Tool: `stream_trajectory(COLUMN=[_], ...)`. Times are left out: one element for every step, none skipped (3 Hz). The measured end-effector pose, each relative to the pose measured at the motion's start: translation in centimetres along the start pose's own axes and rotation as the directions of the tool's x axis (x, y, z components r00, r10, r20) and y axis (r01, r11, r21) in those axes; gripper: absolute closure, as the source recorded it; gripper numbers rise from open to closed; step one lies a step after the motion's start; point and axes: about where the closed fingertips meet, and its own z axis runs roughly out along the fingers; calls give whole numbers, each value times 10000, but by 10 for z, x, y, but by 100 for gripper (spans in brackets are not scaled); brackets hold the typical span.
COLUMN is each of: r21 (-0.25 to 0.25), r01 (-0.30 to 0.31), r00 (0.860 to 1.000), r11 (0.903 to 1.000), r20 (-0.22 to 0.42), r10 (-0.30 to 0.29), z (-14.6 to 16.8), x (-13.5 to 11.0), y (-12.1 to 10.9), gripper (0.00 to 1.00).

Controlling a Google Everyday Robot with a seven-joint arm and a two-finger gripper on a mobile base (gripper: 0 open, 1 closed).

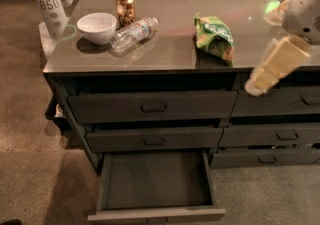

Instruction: Place orange can into bottom drawer

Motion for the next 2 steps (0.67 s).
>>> stream_trajectory(r21=[-6,-99], r01=[-867,-1576], r00=[9827,9377], r11=[9962,9875], r20=[1640,3121], r10=[856,1528], z=[14,24], x=[-43,-105], y=[-15,-27], gripper=[0,0])
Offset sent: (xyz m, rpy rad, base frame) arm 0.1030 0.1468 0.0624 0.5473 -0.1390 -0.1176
